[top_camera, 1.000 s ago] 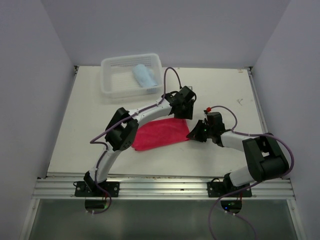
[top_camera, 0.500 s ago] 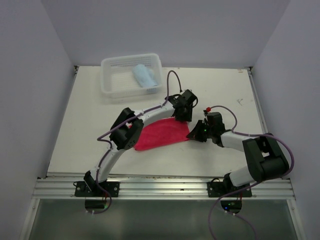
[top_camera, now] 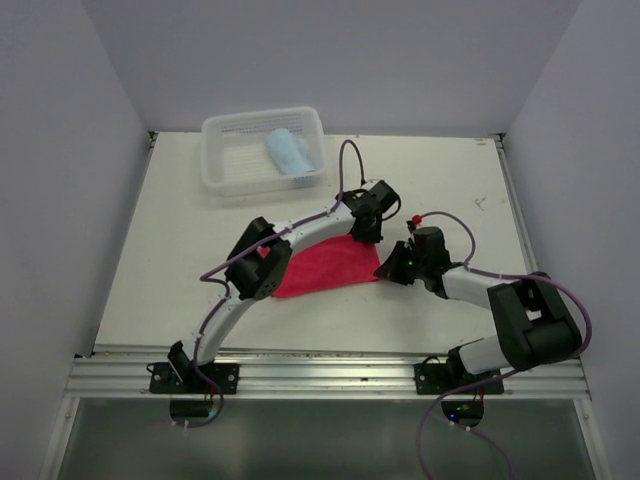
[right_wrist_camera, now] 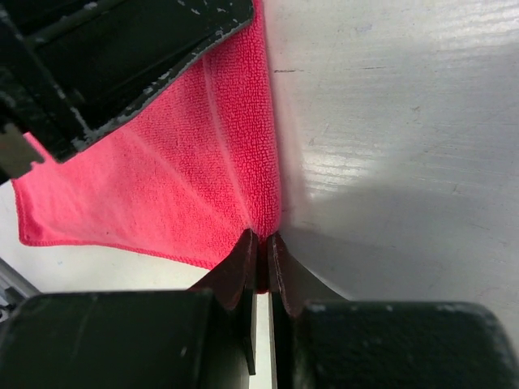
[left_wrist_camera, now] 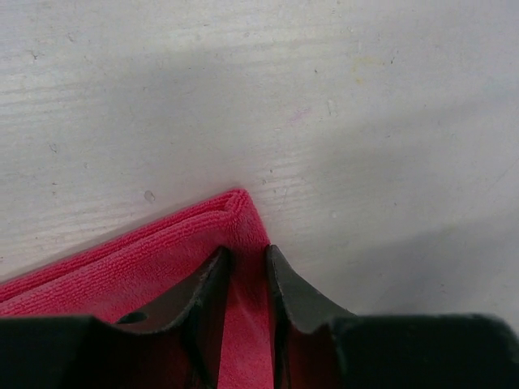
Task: Roll the towels
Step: Roll the towel
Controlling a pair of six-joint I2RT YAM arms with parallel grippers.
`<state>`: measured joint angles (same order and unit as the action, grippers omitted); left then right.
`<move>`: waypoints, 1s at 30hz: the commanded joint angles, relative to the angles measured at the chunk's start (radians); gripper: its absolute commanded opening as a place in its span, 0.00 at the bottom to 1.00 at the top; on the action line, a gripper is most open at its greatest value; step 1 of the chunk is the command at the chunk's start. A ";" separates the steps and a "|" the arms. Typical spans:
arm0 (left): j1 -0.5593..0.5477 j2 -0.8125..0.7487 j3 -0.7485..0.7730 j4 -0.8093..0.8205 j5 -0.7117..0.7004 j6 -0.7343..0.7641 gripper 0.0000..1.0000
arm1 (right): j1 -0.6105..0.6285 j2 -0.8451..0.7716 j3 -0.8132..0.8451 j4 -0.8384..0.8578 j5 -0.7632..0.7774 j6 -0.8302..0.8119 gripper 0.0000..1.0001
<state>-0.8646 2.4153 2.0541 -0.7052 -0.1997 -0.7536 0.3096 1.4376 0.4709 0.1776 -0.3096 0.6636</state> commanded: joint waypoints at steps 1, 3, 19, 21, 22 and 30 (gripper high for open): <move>0.009 0.091 -0.003 -0.123 -0.070 -0.015 0.28 | 0.025 -0.042 -0.015 -0.058 0.076 -0.050 0.00; 0.009 0.113 0.020 -0.138 -0.067 -0.023 0.25 | 0.045 -0.058 -0.005 -0.087 0.105 -0.065 0.00; 0.036 -0.074 -0.230 0.336 0.123 -0.131 0.02 | 0.181 -0.126 0.031 -0.173 0.308 -0.156 0.00; 0.039 -0.122 -0.281 0.412 0.137 -0.148 0.00 | 0.195 -0.135 0.026 -0.175 0.348 -0.168 0.00; 0.041 -0.128 -0.279 0.417 0.140 -0.148 0.00 | 0.198 -0.150 0.023 -0.175 0.359 -0.168 0.00; 0.067 -0.188 -0.377 0.541 0.194 -0.161 0.00 | 0.256 -0.183 0.064 -0.271 0.489 -0.205 0.00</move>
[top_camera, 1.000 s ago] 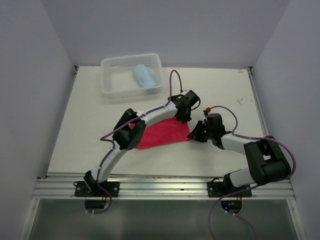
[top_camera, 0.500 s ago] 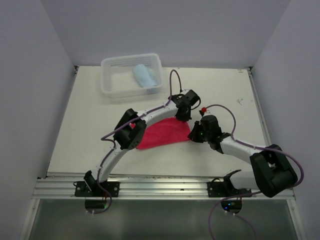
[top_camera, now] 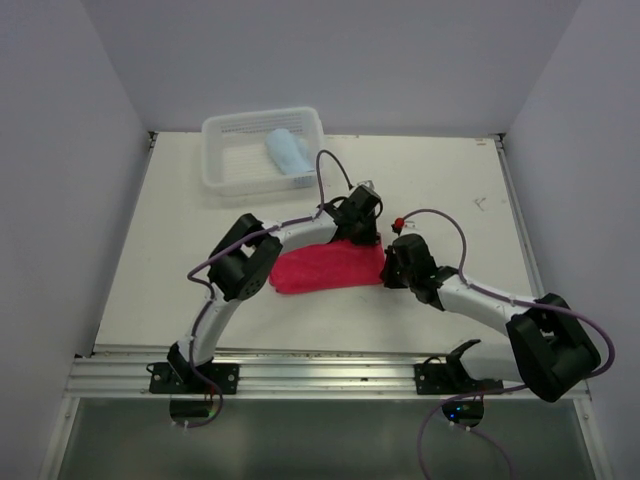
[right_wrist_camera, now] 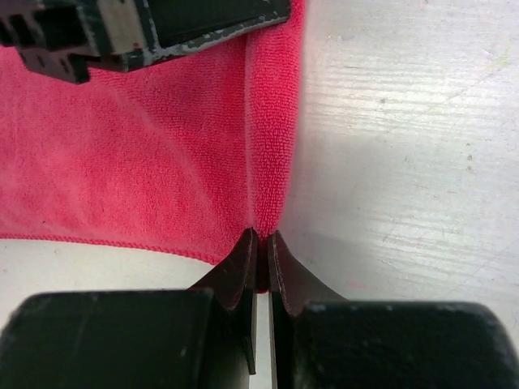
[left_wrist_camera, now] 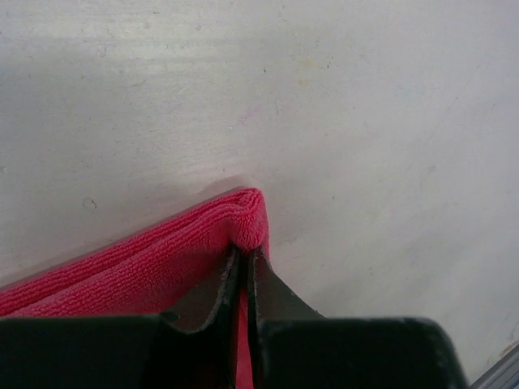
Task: Roll the towels
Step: Roll the towel
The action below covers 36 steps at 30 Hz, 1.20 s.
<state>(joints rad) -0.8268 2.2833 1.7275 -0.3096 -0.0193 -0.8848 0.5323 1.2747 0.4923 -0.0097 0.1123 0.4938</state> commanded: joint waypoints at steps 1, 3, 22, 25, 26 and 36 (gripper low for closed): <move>0.035 -0.076 -0.081 0.177 0.013 -0.029 0.00 | 0.055 -0.026 0.052 -0.105 0.099 -0.046 0.00; 0.040 -0.091 -0.103 0.202 0.037 -0.028 0.00 | 0.081 -0.029 0.064 -0.116 0.128 -0.054 0.00; 0.097 -0.182 -0.201 0.265 0.110 0.035 0.00 | 0.236 0.012 0.169 -0.230 0.337 -0.101 0.00; 0.101 -0.195 -0.223 0.276 0.108 0.035 0.00 | 0.248 0.029 0.184 -0.245 0.354 -0.098 0.00; 0.104 -0.199 -0.236 0.280 0.110 0.035 0.00 | 0.261 0.034 0.189 -0.246 0.363 -0.101 0.00; 0.138 -0.242 -0.293 0.293 0.113 0.063 0.00 | 0.313 0.100 0.210 -0.248 0.406 -0.097 0.00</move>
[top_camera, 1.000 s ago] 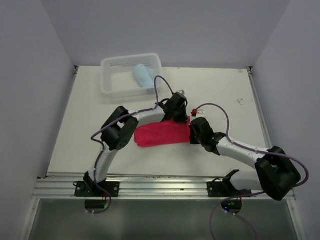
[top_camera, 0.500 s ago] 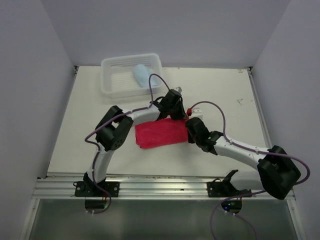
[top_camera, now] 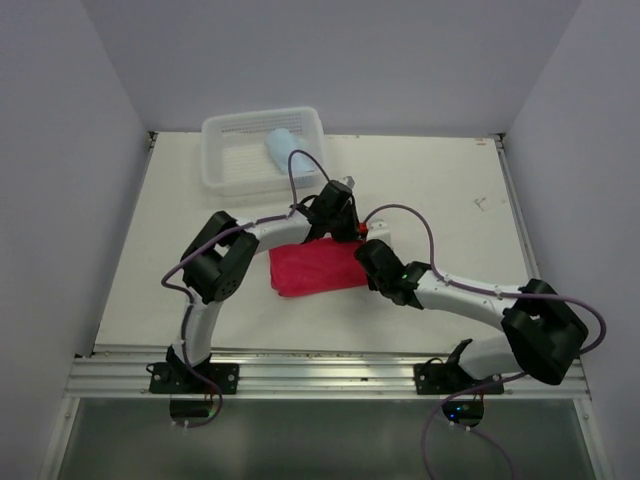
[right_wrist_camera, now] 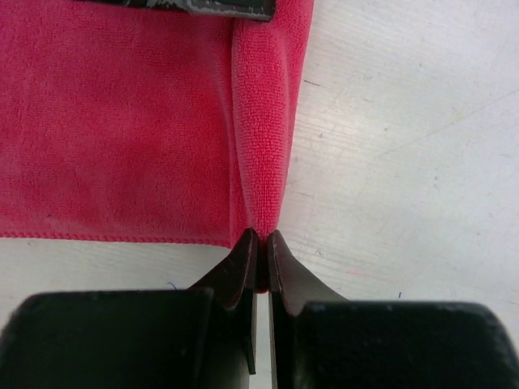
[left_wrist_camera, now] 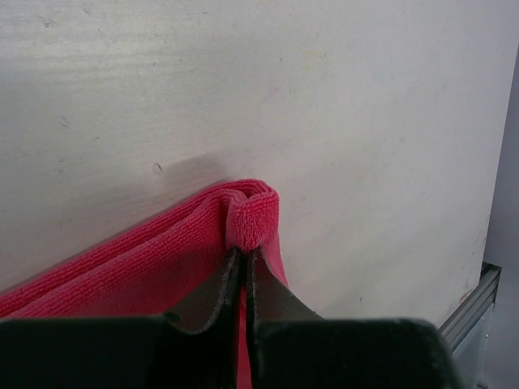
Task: Roll the towels
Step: Roll the towel
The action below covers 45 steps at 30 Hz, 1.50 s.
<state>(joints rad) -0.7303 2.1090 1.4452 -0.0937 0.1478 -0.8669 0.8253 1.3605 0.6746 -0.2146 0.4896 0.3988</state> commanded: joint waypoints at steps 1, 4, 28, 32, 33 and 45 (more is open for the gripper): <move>0.042 -0.069 -0.016 0.077 -0.051 0.046 0.00 | 0.029 0.020 0.029 -0.042 0.032 0.000 0.00; 0.042 -0.070 -0.031 0.077 -0.048 0.048 0.00 | 0.054 0.044 0.045 -0.052 0.058 0.000 0.00; 0.052 -0.064 -0.075 0.054 -0.109 0.112 0.00 | 0.063 0.147 0.037 0.046 0.000 0.066 0.09; 0.052 -0.061 -0.085 0.061 -0.109 0.117 0.00 | 0.063 0.108 0.033 0.050 -0.014 0.078 0.23; 0.052 -0.060 -0.088 0.064 -0.106 0.118 0.00 | 0.063 0.094 0.031 0.050 -0.028 0.083 0.27; 0.052 -0.052 -0.106 0.115 -0.079 0.121 0.00 | 0.017 -0.148 -0.018 0.020 -0.069 0.169 0.52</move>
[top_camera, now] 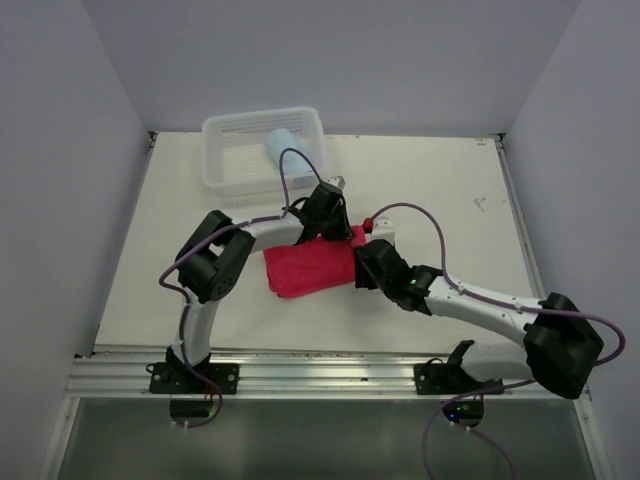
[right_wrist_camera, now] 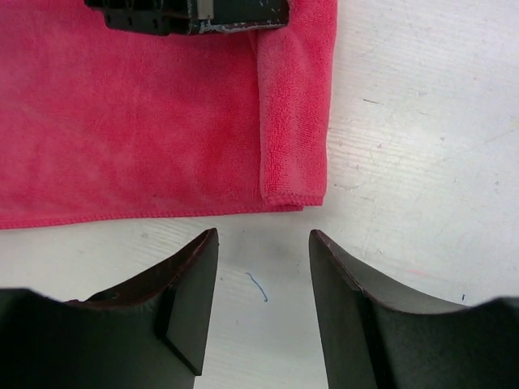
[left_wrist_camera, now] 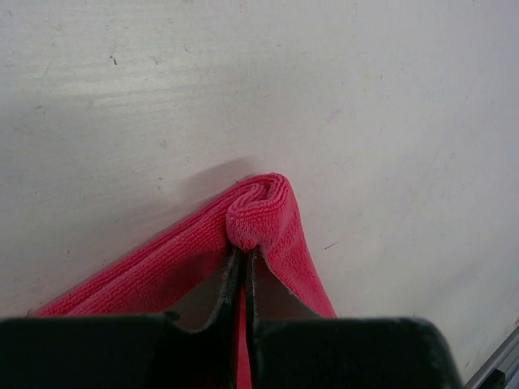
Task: Roll the towels
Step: Roll the towel
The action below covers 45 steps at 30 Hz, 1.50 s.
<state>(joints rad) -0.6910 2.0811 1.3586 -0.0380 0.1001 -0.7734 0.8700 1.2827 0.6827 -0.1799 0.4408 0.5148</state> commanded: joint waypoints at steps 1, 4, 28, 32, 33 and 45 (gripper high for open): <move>0.013 -0.024 -0.021 0.061 -0.033 0.028 0.00 | -0.040 -0.089 -0.041 -0.012 -0.030 0.068 0.52; 0.012 -0.027 -0.030 0.066 -0.031 0.028 0.00 | -0.127 -0.147 -0.081 0.011 -0.109 0.108 0.52; 0.013 -0.039 -0.075 0.078 -0.033 0.023 0.00 | -0.491 0.064 -0.229 0.477 -0.628 0.399 0.54; 0.013 -0.041 -0.078 0.079 -0.034 0.023 0.00 | -0.491 0.081 -0.226 0.500 -0.628 0.404 0.54; 0.013 -0.041 -0.078 0.079 -0.034 0.023 0.00 | -0.491 0.092 -0.221 0.500 -0.629 0.403 0.55; 0.011 -0.047 -0.108 0.096 -0.043 0.013 0.00 | -0.490 0.213 -0.276 0.638 -0.702 0.447 0.54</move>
<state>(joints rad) -0.6891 2.0628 1.2770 0.0700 0.0956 -0.7746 0.3828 1.4742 0.4416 0.3855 -0.2317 0.9344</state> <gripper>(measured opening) 0.055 0.539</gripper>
